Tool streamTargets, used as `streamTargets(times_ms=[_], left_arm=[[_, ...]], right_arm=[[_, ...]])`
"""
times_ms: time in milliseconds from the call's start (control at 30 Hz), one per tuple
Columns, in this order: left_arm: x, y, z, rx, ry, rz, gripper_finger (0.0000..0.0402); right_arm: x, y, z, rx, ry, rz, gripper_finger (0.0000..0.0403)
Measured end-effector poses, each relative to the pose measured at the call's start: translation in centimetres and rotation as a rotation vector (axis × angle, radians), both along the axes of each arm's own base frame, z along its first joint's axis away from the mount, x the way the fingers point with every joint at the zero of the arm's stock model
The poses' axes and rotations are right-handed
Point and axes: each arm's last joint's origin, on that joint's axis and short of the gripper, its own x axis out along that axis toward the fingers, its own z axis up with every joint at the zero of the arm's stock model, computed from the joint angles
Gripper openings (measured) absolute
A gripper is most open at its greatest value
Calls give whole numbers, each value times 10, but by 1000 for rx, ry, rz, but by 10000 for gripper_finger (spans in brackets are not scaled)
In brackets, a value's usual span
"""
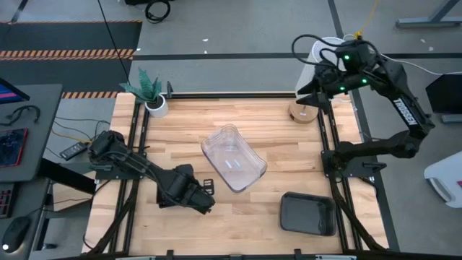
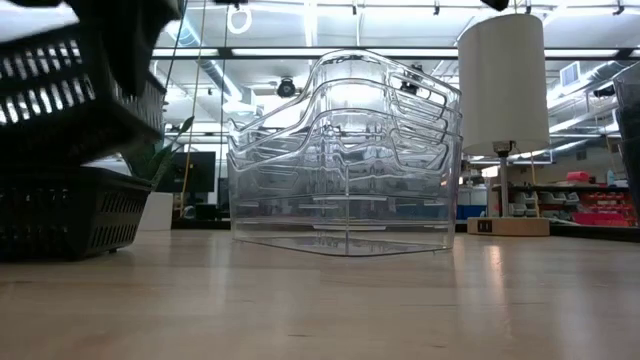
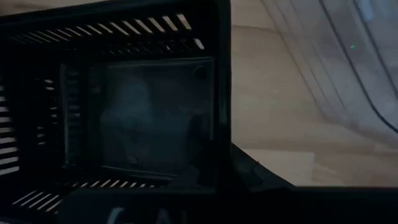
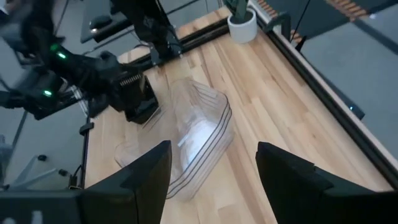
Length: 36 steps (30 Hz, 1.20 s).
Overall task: Stack baskets by color
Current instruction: Stack the right black bin on top of the left black bin, then return to Home Position
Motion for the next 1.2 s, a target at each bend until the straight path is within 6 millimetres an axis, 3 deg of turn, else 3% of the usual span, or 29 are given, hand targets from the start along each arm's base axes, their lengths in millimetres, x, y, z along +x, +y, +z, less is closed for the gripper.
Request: streamTargets(times_ms=[267, 600, 833, 933, 1033, 1200], left_arm=[[-8, 5, -22, -4, 94, 40, 5], [-6, 4, -47, -44, 50, 33, 15], [-6, 4, -47, -38, 61, -37, 88], [-5, 3, -43, -42, 51, -49, 135], [-1, 0, -27, -55, 8, -173, 175], [-4, 5, 10, -52, -58, -300, 192]], right_arm=[[-18, 15, 7, -5, -47, -20, 238], [-30, 24, 8, -18, -36, -68, 238], [-30, 24, 8, -17, -36, -69, 238], [-30, 24, 9, -19, -40, -56, 238], [-30, 27, 3, 6, -82, 12, 235], [-33, 29, -26, 40, -106, 44, 217]])
